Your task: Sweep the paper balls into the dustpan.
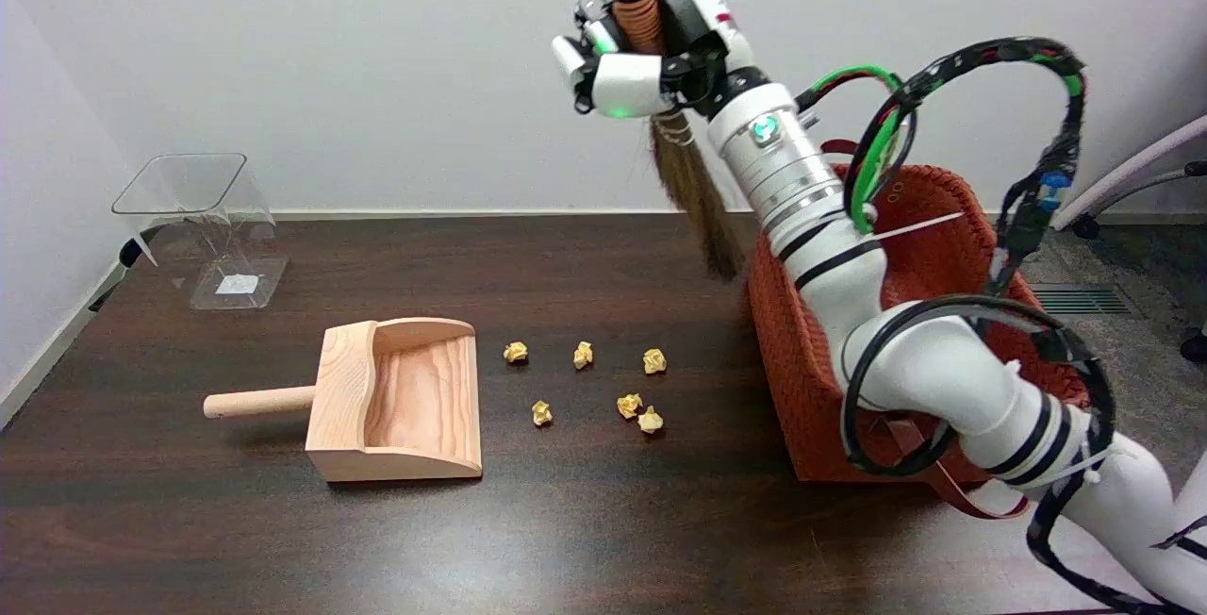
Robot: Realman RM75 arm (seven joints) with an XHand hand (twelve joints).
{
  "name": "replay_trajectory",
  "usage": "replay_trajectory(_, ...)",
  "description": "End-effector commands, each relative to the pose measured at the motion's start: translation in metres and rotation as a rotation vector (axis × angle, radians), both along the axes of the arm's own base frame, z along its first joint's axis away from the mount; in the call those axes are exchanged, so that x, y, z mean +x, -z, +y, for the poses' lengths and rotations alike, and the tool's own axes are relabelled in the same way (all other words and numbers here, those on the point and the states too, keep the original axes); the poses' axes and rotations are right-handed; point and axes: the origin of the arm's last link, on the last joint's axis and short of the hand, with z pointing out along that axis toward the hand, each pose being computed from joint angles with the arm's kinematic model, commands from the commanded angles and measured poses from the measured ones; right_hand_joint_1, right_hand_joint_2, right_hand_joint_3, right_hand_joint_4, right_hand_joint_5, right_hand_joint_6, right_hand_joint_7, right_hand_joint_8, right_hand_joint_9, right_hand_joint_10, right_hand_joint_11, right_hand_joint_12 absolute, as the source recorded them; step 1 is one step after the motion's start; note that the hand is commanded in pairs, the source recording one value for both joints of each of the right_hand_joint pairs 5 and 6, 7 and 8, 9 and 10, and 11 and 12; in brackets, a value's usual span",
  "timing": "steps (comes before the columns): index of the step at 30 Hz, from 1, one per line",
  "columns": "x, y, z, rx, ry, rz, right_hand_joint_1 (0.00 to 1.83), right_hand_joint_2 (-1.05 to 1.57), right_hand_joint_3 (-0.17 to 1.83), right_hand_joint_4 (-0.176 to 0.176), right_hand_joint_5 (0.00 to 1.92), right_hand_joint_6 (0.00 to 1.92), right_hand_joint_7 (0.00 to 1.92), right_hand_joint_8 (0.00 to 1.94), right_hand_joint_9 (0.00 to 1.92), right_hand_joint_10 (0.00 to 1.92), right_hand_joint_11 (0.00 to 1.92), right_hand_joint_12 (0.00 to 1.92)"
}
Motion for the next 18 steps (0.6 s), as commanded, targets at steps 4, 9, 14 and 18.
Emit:
replay_trajectory(4,-0.096,0.041,0.009,-0.076,0.264,-0.064,1.40,0.83,0.95,0.000,1.92,1.92,1.92,1.92,1.92,1.92,1.92,1.92)
replay_trajectory(9,-0.103,0.045,0.009,-0.080,0.290,-0.053,1.41,0.80,0.94,0.000,1.92,1.92,1.92,1.92,1.92,1.92,1.92,1.92)
replay_trajectory(14,-0.107,0.039,0.007,-0.103,0.306,-0.064,1.41,0.80,0.94,0.000,1.92,1.92,1.92,1.92,1.92,1.92,1.92,1.92)
replay_trajectory(18,-0.112,0.031,0.008,-0.129,0.319,-0.074,1.42,0.76,0.96,0.000,1.92,1.92,1.92,1.92,1.92,1.92,1.92,1.92)
